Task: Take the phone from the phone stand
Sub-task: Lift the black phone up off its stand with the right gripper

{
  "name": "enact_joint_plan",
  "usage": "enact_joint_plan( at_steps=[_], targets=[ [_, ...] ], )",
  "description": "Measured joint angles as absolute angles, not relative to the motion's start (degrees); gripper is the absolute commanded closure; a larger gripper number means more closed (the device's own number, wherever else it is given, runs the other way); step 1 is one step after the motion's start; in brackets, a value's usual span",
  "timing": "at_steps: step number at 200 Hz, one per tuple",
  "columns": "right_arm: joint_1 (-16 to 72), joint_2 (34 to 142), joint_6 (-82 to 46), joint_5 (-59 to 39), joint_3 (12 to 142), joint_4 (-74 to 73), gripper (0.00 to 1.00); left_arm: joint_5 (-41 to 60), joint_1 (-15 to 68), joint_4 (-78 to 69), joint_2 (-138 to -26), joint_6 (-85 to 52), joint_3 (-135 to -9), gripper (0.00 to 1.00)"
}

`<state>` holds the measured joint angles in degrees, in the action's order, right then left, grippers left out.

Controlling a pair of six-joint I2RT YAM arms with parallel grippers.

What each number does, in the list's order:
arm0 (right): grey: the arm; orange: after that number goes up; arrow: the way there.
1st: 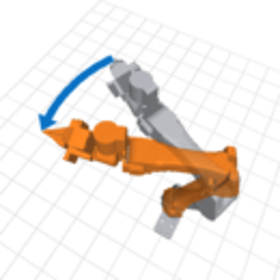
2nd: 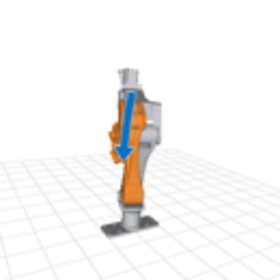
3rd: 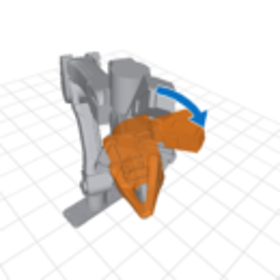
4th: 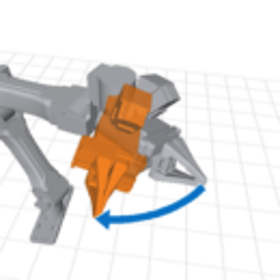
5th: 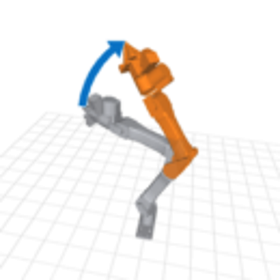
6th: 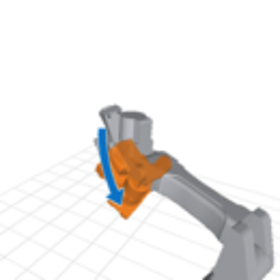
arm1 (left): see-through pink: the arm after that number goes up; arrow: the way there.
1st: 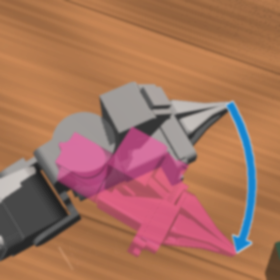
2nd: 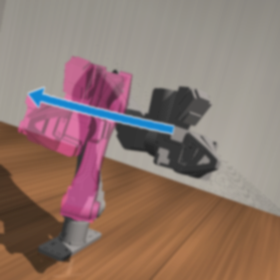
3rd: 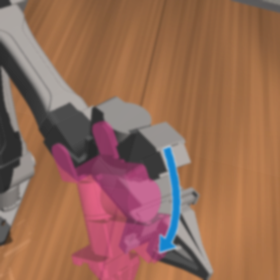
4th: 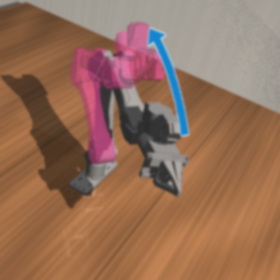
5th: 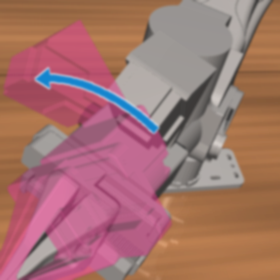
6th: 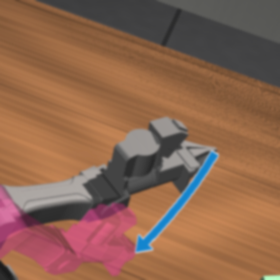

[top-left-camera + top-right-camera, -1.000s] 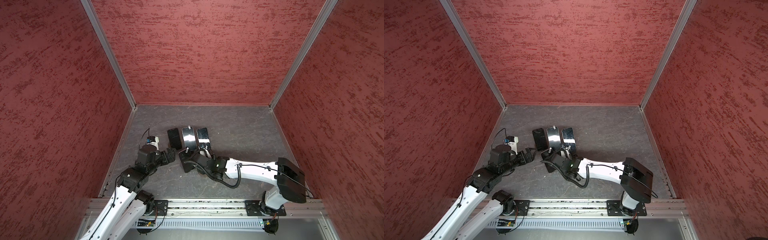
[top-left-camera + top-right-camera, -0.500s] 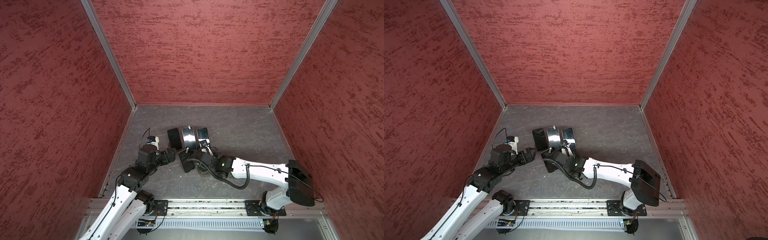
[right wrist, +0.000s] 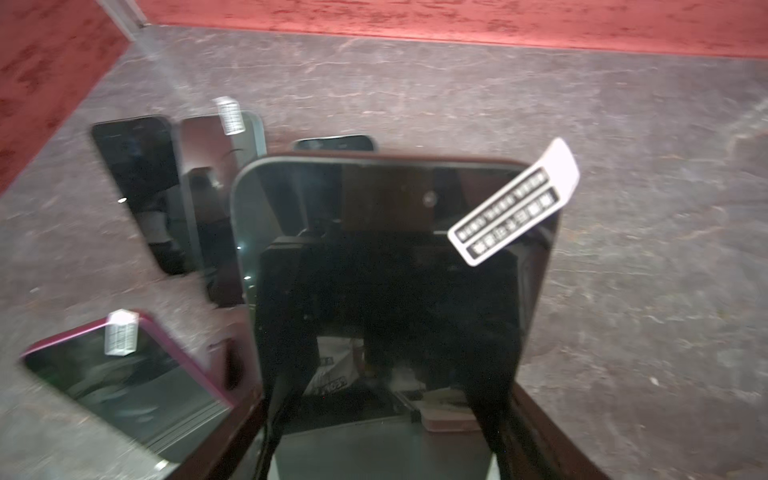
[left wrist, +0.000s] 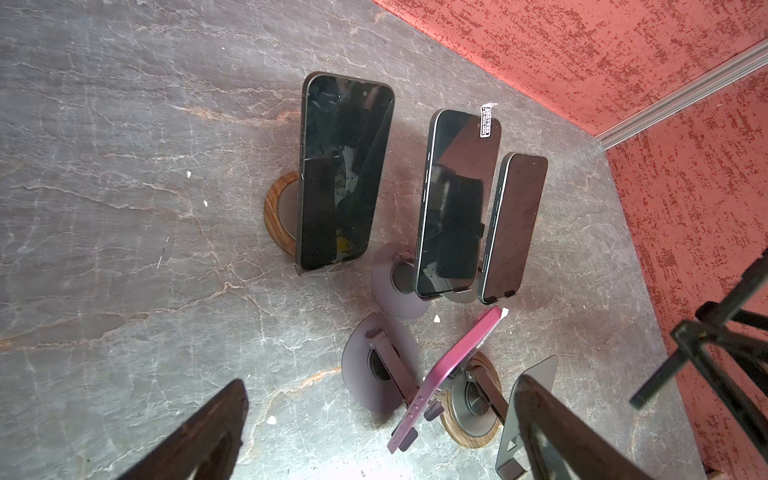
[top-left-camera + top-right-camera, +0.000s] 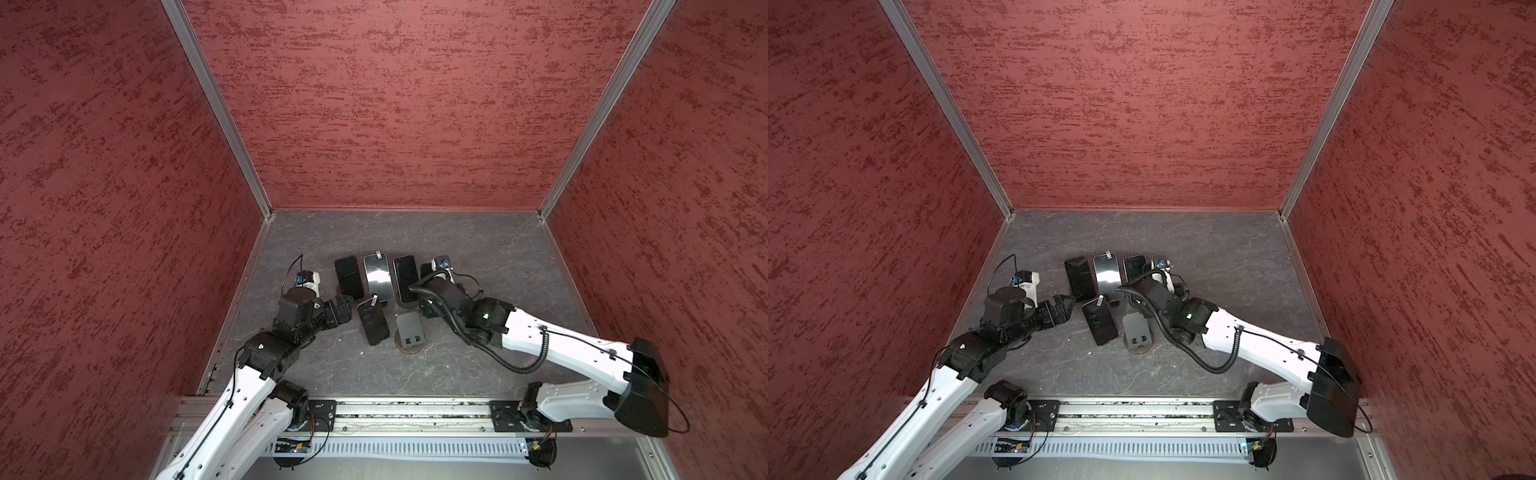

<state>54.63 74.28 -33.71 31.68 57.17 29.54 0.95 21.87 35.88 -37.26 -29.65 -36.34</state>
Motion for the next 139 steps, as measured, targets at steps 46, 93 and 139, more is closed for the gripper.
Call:
enact_joint_plan(
  at_steps=[46, 93, 139],
  targets=[
    [46.4, 73.7, -33.3, 29.5, 50.5, 28.4, 0.59, 0.0, 21.9, 35.4, -38.4, -29.5, -36.3, 0.01],
    [41.3, 77.5, -31.7, 25.5, 48.7, 24.7, 0.59, -0.5, 21.9, 34.4, -39.4, -29.0, -36.3, 0.01],
    [36.9, 85.2, -29.3, 20.4, 49.0, 20.0, 0.57, -0.7, 21.9, 34.1, -40.1, -28.7, -36.3, 0.00]
  ],
)
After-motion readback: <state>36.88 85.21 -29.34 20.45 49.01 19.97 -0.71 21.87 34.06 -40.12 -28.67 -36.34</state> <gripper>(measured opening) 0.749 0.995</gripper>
